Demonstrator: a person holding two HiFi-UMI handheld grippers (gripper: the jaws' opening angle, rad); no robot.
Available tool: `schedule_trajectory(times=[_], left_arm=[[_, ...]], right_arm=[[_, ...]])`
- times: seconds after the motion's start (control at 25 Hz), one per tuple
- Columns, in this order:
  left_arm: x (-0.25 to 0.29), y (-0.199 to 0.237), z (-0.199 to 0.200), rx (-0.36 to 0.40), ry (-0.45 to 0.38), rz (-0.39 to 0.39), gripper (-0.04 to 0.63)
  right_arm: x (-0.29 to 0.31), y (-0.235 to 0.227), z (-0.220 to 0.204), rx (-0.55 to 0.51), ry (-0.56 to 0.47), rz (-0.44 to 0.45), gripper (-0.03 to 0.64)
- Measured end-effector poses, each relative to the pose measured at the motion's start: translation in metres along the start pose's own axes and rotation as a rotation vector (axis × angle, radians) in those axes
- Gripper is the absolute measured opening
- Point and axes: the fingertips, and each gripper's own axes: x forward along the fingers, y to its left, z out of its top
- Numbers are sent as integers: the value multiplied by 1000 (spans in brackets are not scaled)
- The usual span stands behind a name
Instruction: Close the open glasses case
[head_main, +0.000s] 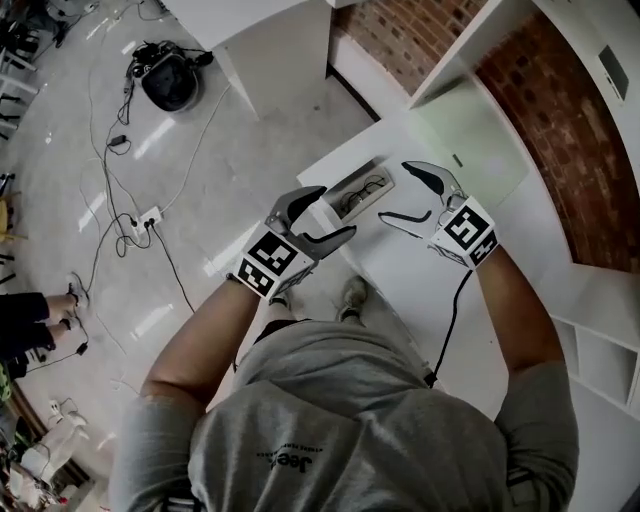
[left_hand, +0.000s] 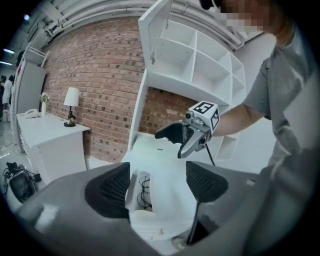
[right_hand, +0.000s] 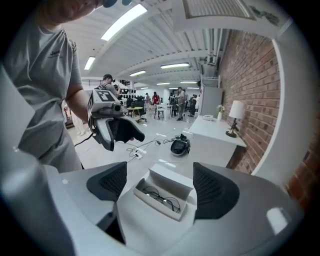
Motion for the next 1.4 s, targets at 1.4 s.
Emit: schedule_trajectory(times=[1.4], left_arm=[[99,46,-129,231,273,66,410]], right_arm=[[116,-30,-119,-529,411,251,497]])
